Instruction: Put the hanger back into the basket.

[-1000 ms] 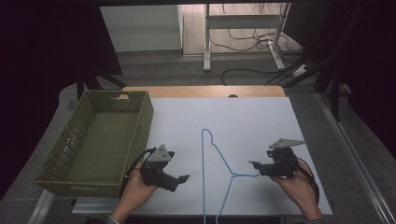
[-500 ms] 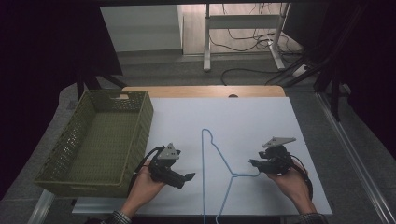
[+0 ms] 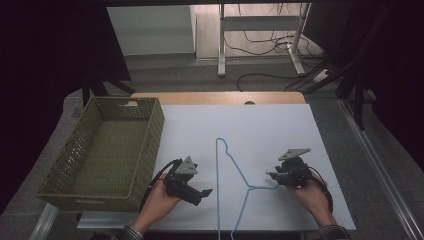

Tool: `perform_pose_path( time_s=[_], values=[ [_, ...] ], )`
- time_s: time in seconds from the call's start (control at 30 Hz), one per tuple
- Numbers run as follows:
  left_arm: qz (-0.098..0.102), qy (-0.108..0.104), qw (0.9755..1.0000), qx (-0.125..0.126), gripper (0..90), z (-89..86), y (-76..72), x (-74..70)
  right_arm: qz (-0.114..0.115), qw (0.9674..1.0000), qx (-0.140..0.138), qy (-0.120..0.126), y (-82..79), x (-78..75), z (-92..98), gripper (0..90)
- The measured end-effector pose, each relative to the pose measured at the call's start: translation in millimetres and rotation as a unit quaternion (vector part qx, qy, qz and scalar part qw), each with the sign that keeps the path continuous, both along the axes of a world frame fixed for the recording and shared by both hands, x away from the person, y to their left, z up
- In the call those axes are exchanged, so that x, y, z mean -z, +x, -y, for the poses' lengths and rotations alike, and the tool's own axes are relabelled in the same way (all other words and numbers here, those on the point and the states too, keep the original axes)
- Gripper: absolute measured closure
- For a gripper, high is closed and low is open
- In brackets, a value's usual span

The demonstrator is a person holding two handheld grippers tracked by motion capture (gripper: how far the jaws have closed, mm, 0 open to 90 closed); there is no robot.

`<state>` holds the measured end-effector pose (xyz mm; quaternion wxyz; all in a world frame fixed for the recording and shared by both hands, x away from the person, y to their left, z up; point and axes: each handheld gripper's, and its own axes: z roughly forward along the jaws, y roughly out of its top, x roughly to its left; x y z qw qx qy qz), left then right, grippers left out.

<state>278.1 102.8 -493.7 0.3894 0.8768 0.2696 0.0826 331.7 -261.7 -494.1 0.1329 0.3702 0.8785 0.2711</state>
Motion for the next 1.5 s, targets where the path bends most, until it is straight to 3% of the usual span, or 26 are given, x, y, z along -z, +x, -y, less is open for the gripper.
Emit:
perform_pose_path(
  time_s=[0.2,0.4,0.53,0.77,0.93,1.13,1.33,1.47,1.5],
  values=[
    [0.0,0.009,0.9999,0.007,2.2,3.3,-1.0,2.3,-0.009,1.0,-0.004,-0.002,4.8,5.0,2.3,69.8],
    [-0.01,-0.006,0.9999,0.004,1.8,4.8,-1.3,2.3,-0.02,0.9996,-0.014,-0.015,10.2,11.1,0.8,74.8],
    [-0.016,-0.014,0.9998,0.001,2.1,6.4,-1.9,2.8,-0.024,0.9993,-0.026,-0.013,11.3,11.2,-1.1,84.3],
    [-0.028,-0.011,0.9995,0.008,2.7,14.9,-3.7,2.2,-0.004,0.9985,-0.042,-0.035,8.6,6.9,-5.5,85.7],
    [-0.052,-0.009,0.9981,0.032,2.5,35.3,-3.2,0.9,0.012,0.9982,-0.046,-0.036,5.4,-2.0,-7.9,85.9],
    [-0.062,0.018,0.9965,0.053,10.4,73.5,0.8,8.2,0.029,0.9981,-0.046,-0.029,1.5,-11.7,-8.8,86.0],
    [-0.105,0.028,0.9914,0.074,13.3,101.7,8.1,22.4,0.034,0.9982,-0.044,-0.023,-1.5,-16.7,-9.3,86.1],
    [-0.113,0.034,0.9887,0.092,15.2,113.6,9.7,24.0,0.039,0.9982,-0.043,-0.017,-3.2,-20.6,-9.7,86.1],
    [-0.114,0.031,0.989,0.089,17.2,117.1,8.8,24.2,0.039,0.9982,-0.043,-0.016,-3.5,-21.3,-10.0,86.1]
  ],
)
